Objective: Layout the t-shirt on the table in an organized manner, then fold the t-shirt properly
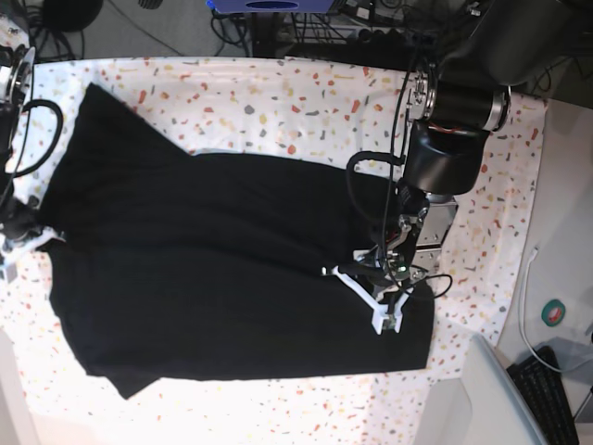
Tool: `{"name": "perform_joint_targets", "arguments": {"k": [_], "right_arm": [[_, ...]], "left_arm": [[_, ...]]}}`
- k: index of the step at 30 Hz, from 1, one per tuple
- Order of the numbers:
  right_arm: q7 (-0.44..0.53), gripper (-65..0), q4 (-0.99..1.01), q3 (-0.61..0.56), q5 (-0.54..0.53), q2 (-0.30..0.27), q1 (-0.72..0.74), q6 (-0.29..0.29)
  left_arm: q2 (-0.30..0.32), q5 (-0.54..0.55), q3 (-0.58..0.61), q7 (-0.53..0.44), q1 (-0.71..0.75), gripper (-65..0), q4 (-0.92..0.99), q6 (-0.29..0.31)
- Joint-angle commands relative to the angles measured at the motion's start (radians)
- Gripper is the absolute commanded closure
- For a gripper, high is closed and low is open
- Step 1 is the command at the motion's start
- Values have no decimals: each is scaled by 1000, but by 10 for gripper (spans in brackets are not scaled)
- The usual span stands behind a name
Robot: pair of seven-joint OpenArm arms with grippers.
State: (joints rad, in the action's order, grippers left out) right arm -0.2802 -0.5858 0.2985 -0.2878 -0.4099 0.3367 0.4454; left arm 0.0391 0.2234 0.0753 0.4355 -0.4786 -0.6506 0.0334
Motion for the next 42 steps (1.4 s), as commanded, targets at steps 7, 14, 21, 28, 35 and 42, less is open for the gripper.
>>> {"name": "perform_joint_targets", "arguments": {"k": [7, 14, 21, 28, 35, 42], "right_arm": [[-106, 0, -504, 89, -21, -22, -187, 5], [-374, 0, -957, 293, -20, 131, -397, 5], [-545, -437, -1133, 396, -21, 271, -502, 8], [-554, -440, -1144, 522, -23, 358, -538, 152], [-594, -426, -1158, 604, -23, 383, -649, 253], [-609, -414, -1153, 557, -17, 385, -723, 253]], "left_arm": [[20, 0, -236, 199, 174, 0, -515, 6], [51, 4, -417, 274, 444, -109, -885, 10], [49, 97, -544, 271, 550, -650, -860, 13], [114, 353, -509, 179, 504, -632, -634, 13], [138, 354, -317, 15, 493, -406, -495, 13], [138, 354, -317, 15, 536, 0, -550, 9]]}}
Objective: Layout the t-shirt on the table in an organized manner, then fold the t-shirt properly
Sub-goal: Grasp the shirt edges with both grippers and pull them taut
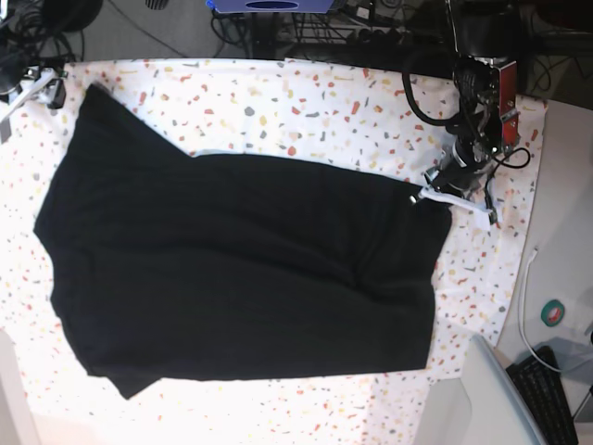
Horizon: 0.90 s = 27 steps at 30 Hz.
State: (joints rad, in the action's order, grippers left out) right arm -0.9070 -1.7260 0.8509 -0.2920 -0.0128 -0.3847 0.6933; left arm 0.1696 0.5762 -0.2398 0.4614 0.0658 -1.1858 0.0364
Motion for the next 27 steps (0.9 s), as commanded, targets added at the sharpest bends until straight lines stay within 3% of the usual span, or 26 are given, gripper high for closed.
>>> {"name": "perform_joint_targets", "arguments": {"k": [1, 4, 7, 13, 23, 27], "right_arm": [[18, -395, -7, 5, -13, -11, 2, 5], [19, -345, 50, 3, -11, -11, 26, 5], [18, -348, 97, -3, -9, -16, 37, 5], [41, -345, 99, -132, -9, -16, 11, 5], [61, -347, 110, -147, -9, -16, 2, 5], [67, -344, 203, -146, -9, -31, 46, 5]], "left_arm": [[8, 0, -2, -11, 1, 0, -36, 4], [9, 0, -2, -10, 32, 0, -98, 4], [9, 0, -2, -10, 52, 0, -141, 4], [11, -2, -2, -10, 67, 0, -161, 4], [44, -2, 0, -10, 81, 0, -156, 3], [44, -2, 0, -10, 82, 0, -156, 3]]}}
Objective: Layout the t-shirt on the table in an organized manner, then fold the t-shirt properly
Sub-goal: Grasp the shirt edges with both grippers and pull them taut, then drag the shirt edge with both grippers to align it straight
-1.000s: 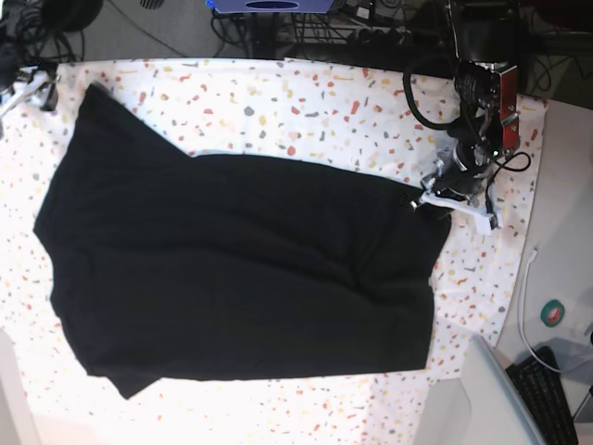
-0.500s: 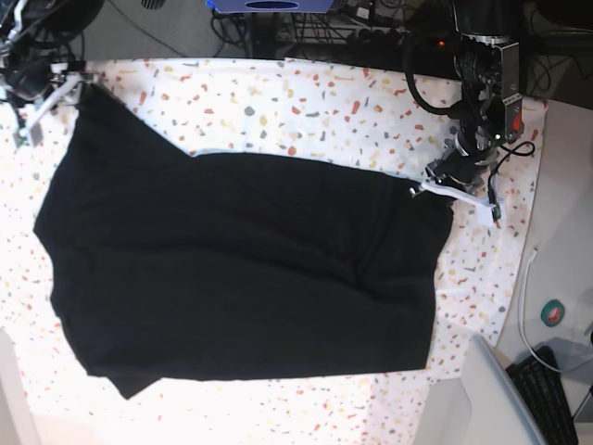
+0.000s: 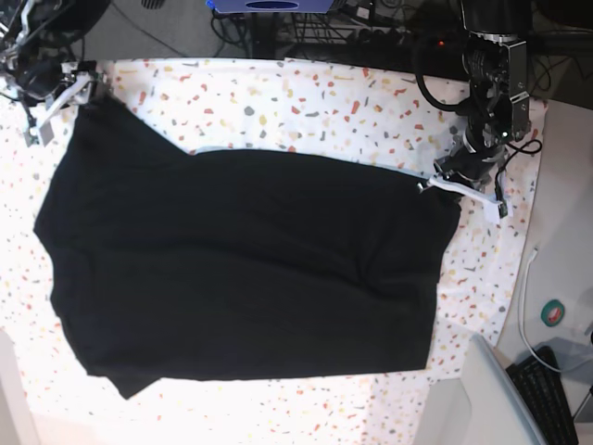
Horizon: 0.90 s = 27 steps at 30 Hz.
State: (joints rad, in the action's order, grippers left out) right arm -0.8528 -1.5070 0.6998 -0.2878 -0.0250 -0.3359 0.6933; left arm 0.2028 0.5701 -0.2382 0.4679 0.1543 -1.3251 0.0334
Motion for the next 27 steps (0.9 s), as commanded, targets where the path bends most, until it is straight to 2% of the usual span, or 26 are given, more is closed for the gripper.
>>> {"name": "perform_joint_targets", "arguments": {"k": [1, 4, 5, 6, 8, 9, 11, 15, 21, 25, 27], "right_arm": [[23, -342, 1, 4, -14, -29, 1, 5], [51, -333, 30, 4, -14, -40, -1, 5], [50, -308, 27, 4, -14, -42, -2, 5], [48, -246, 19, 4, -15, -42, -6, 5], [46, -42, -13, 4, -17, -42, -32, 5], [31, 0, -40, 4, -18, -40, -44, 5], [-18, 0, -96, 4, -15, -33, -58, 5], [-108, 0, -205, 10, -15, -33, -91, 5], [-171, 0, -366, 4, -14, 1, -113, 5], [-185, 0, -384, -39, -12, -6, -73, 5], [-185, 0, -383, -65, 3, -19, -42, 5]], "left_arm": [[11, 5, -2, -16, -6, 0, -17, 6], [11, 5, -2, -16, -5, 0, -18, 6], [11, 5, -2, -16, 1, 0, -23, 6], [11, 5, -3, -16, 12, 0, -29, 6], [11, 5, -3, -16, 28, 0, -61, 4], [13, 5, -3, -14, 41, 0, -78, 4], [31, 5, 0, -1, 63, 0, -101, -22], [39, 6, -5, 108, 101, 0, -158, -128], [31, 12, -5, 119, 187, 0, -275, -189], [2, 12, -5, 121, 202, 0, -344, -243], [-3, 12, -5, 150, 196, 0, -374, -293]]}}
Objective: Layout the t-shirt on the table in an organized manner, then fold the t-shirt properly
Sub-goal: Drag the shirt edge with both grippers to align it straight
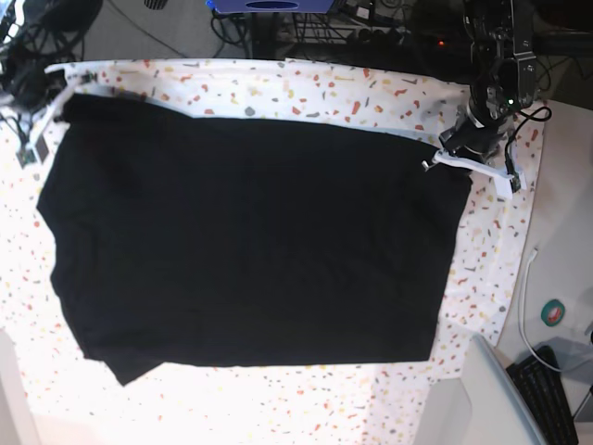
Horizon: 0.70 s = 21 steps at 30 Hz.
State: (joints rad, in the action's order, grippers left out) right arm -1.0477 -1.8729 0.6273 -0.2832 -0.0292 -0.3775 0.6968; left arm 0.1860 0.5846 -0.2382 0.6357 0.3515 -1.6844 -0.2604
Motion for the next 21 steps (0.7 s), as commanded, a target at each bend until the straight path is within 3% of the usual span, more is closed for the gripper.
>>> {"name": "perform_joint_targets", "arguments": {"k": [1, 6, 11, 14, 21], "right_arm": [[10, 0, -17, -10, 23, -22, 25, 1], [8, 0, 0, -90, 224, -18, 176, 1], [17, 0, 147, -146, 355, -25, 340, 1], [17, 0, 238, -148, 370, -27, 427, 1], [62, 0, 445, -148, 373, -100, 590, 1]], "left_arm": [[13, -1, -6, 19, -13, 0, -29, -21], [-18, 39, -43, 171, -124, 0, -21, -49], [-61, 77, -120, 220, -237, 0, 82, -49], [-59, 76, -122, 220, -297, 0, 158, -49], [-62, 73, -129, 220, -394, 0, 270, -49]]}}
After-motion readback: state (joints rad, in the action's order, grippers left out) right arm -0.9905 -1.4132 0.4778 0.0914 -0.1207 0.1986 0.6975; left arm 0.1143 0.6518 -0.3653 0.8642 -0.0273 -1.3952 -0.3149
